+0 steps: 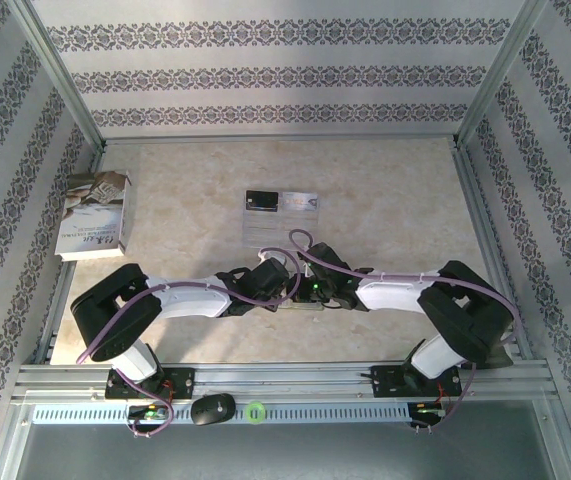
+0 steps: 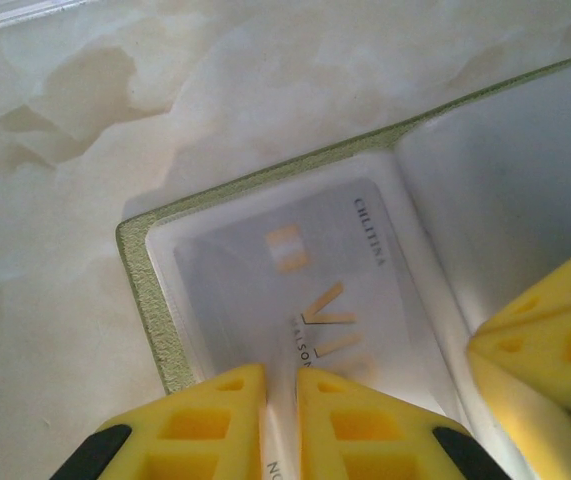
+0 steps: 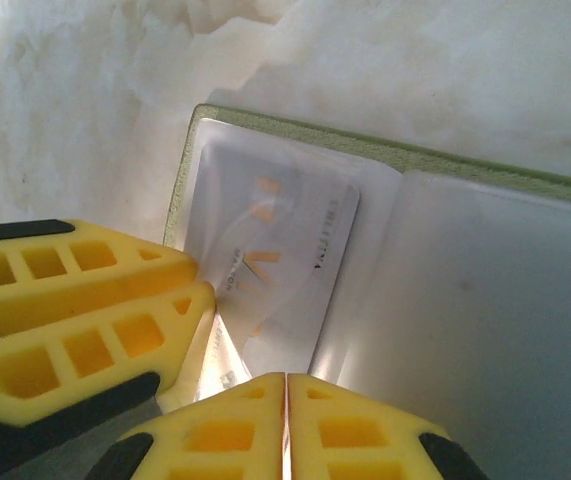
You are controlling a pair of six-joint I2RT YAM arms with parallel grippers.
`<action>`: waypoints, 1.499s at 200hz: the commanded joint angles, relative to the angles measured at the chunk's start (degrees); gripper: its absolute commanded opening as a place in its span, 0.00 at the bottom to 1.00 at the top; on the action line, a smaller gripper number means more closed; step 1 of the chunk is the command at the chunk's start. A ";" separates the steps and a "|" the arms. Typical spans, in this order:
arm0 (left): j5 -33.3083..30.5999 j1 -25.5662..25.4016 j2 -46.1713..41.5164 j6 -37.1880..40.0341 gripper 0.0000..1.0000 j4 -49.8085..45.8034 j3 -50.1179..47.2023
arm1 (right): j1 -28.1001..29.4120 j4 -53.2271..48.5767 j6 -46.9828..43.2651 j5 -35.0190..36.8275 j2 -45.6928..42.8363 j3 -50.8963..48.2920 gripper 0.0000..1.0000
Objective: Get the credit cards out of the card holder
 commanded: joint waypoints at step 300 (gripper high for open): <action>22.42 8.60 -4.01 -4.07 0.07 6.08 -10.78 | -1.05 -1.96 3.15 -2.60 6.20 4.00 0.21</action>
